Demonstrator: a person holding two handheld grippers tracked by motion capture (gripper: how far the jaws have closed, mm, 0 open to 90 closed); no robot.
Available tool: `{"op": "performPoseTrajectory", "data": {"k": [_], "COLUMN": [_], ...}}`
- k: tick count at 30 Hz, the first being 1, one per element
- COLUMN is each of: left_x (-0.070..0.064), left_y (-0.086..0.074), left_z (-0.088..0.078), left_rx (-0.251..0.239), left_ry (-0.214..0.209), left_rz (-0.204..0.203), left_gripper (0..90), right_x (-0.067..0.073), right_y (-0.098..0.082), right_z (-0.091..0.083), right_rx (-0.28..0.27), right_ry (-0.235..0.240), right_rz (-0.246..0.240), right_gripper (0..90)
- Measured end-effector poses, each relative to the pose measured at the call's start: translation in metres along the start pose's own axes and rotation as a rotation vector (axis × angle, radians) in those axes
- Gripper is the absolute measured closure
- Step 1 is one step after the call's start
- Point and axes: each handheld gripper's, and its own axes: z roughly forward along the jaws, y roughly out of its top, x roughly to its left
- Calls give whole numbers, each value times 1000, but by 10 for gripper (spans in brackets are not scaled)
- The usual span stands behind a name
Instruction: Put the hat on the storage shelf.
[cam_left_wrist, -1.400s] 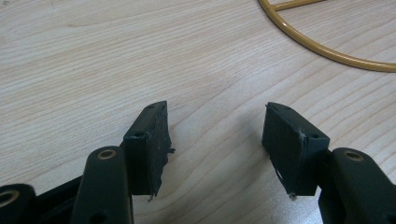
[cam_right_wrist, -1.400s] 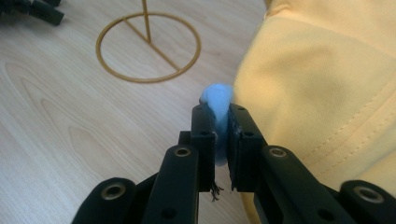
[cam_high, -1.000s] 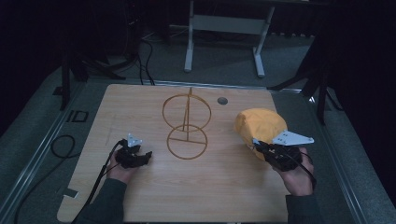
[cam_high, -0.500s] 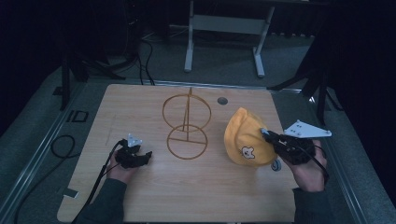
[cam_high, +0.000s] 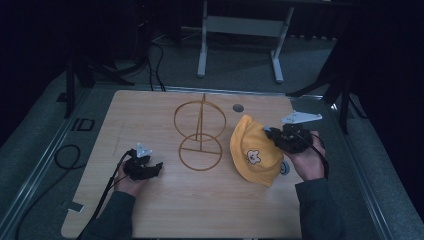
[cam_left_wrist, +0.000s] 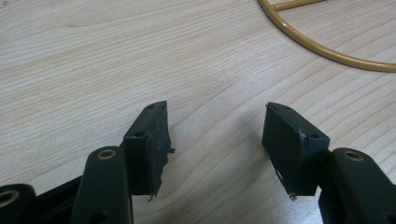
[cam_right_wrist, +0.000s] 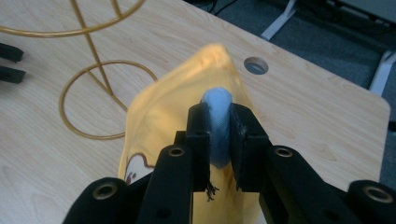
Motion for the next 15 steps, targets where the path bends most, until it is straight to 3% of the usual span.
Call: {"op": "performPoseTrajectory", "data": {"k": [10, 15], "left_x": [0, 0], "left_y": [0, 0], "left_z": [0, 0], "left_rx": [0, -2], "left_ry": [0, 2], "left_rz": [-1, -2], "left_gripper": [415, 415], "right_x": [-7, -6], "right_y": [-4, -11], "right_z": [4, 0], "right_rx": [60, 133], "right_ry": [20, 33], "right_rz": [12, -1], "right_gripper": [750, 724]}}
